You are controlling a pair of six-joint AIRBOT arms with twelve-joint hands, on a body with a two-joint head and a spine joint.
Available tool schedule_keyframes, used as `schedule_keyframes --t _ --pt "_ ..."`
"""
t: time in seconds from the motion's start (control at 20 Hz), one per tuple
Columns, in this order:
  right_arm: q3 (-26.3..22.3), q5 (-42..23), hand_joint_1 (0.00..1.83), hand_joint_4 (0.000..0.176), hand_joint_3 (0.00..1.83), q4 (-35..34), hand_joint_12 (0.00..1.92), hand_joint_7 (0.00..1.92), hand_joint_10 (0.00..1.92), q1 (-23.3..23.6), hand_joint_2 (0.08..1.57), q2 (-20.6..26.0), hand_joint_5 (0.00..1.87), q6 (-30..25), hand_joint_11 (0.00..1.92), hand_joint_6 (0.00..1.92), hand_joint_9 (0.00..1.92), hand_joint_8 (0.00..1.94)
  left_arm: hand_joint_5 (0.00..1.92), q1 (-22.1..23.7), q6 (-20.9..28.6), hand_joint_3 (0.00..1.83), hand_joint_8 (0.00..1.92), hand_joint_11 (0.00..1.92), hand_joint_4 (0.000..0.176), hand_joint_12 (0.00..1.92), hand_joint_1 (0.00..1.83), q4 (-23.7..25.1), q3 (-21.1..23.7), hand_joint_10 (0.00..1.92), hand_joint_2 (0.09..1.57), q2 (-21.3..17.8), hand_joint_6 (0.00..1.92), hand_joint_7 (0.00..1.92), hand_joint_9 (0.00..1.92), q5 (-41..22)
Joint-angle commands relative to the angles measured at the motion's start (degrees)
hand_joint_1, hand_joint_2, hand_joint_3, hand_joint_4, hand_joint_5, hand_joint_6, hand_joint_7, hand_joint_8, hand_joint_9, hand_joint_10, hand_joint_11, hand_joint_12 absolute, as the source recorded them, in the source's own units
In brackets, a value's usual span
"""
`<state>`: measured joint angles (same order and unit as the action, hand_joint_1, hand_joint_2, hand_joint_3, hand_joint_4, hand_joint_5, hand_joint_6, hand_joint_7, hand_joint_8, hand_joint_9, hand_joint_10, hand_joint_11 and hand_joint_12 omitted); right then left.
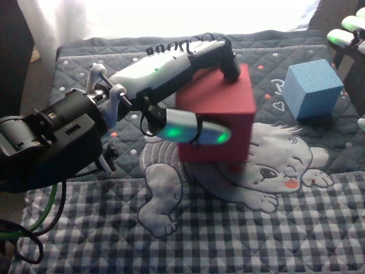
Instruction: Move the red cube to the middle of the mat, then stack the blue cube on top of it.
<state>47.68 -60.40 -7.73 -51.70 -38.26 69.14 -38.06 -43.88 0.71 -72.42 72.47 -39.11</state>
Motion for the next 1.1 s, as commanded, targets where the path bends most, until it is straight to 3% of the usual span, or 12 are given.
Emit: schedule_keyframes --t 0.0,0.15,0.2,0.25,0.4,0.6,0.65,0.8,0.85,0.9,0.95,1.05 --pt "0.0 -7.7 0.42 0.011 0.0 -0.6 0.46 0.0 0.0 0.6 1.32 0.3 0.0 -0.1 0.0 0.0 0.0 0.0 0.0 0.2 1.0 0.0 0.0 0.0 0.114 0.14 0.62 0.4 -0.1 0.01 0.95 0.3 0.01 0.0 0.0 -4.4" --pt "0.1 -7.9 0.46 0.0 0.0 -0.9 0.46 0.0 0.0 0.6 1.26 0.3 0.0 -0.6 0.0 0.0 0.0 0.0 0.0 -0.3 1.9 0.0 0.0 0.0 0.157 0.0 0.48 0.8 0.1 0.0 0.91 0.2 0.0 0.0 0.0 -5.9" --pt "0.5 -7.9 0.57 0.0 0.0 -0.9 0.22 0.0 0.0 0.6 1.22 0.3 0.0 -2.2 0.0 0.0 0.0 0.0 0.0 -0.7 2.0 0.0 0.0 0.0 0.172 0.0 0.45 0.8 0.6 0.0 0.91 -0.3 0.0 0.0 0.0 -7.4" --pt "1.6 -7.9 0.62 0.0 0.0 -0.9 0.04 0.0 0.0 0.5 1.2 0.3 0.0 -5.3 0.0 0.0 0.0 0.0 0.0 -1.1 2.0 0.0 0.0 0.0 0.175 0.0 0.49 0.9 1.4 0.0 0.91 -1.2 0.0 0.0 0.0 -9.2" --pt "5.1 -7.3 0.76 0.0 0.0 -1.4 0.01 0.0 0.0 0.4 1.13 -0.9 0.0 -11.8 0.02 0.0 0.0 0.0 0.0 -2.9 0.9 0.0 0.0 0.0 0.174 0.0 0.55 -0.8 4.3 0.0 0.92 -5.5 0.0 0.0 0.0 -15.6" --pt "8.7 -2.3 0.83 0.0 0.0 -2.9 0.03 0.0 0.0 3.6 1.14 -4.8 0.0 -11.9 0.03 0.0 0.0 0.0 0.0 -9.0 -1.1 0.0 0.0 0.0 0.176 0.0 0.61 -7.0 8.9 0.0 0.92 -12.7 0.0 0.0 0.0 -25.6" --pt "9.8 -0.3 0.87 0.0 0.02 -3.1 0.31 0.0 0.0 5.2 1.13 -5.9 0.0 -11.9 0.01 0.0 0.0 0.0 0.0 -10.5 -1.4 0.0 0.0 0.0 0.176 0.0 0.59 -8.4 10.0 0.0 0.91 -14.0 0.0 0.0 0.0 -28.5" --pt "13.0 5.7 0.89 0.0 0.0 -3.2 0.72 0.0 0.02 9.6 1.13 -9.2 0.0 -11.9 0.0 0.0 0.04 0.0 0.0 -13.8 -2.9 0.01 0.0 0.0 0.176 0.0 0.63 -11.3 12.3 0.0 0.95 -16.6 0.0 0.0 0.0 -34.6" --pt "14.0 7.1 0.92 0.0 0.0 -3.2 0.68 0.0 0.02 10.5 1.13 -10.1 0.0 -11.9 0.0 0.0 0.04 0.0 0.0 -14.5 -3.2 0.01 0.0 0.0 0.172 0.0 0.64 -11.9 12.7 0.0 0.95 -17.0 0.0 0.0 0.0 -35.8" --pt "15.0 9.2 0.89 0.0 0.0 -3.2 0.46 0.0 0.01 11.7 1.13 -11.2 0.0 -11.9 0.0 0.0 0.03 0.0 0.0 -15.0 -3.9 0.02 0.0 0.0 0.141 0.0 0.63 -12.8 13.2 0.0 0.97 -17.5 0.0 0.0 0.0 -36.5" --pt "15.9 10.7 0.88 0.0 0.0 -3.1 0.3 0.0 0.01 12.6 1.14 -12.0 0.0 -11.9 0.0 0.0 0.03 0.0 0.0 -15.3 -4.5 0.02 0.0 0.0 0.147 0.0 0.64 -13.5 13.4 0.0 0.98 -17.9 0.0 0.0 0.0 -36.5" --pt "18.2 14.3 0.85 0.0 0.01 -3.1 0.01 0.0 0.0 14.7 1.16 -14.5 0.0 -11.9 0.0 0.0 0.0 0.0 0.0 -15.7 -4.6 0.03 0.0 0.0 0.094 0.0 0.66 -13.8 13.5 0.0 1.03 -18.3 0.0 0.0 0.0 -36.9"
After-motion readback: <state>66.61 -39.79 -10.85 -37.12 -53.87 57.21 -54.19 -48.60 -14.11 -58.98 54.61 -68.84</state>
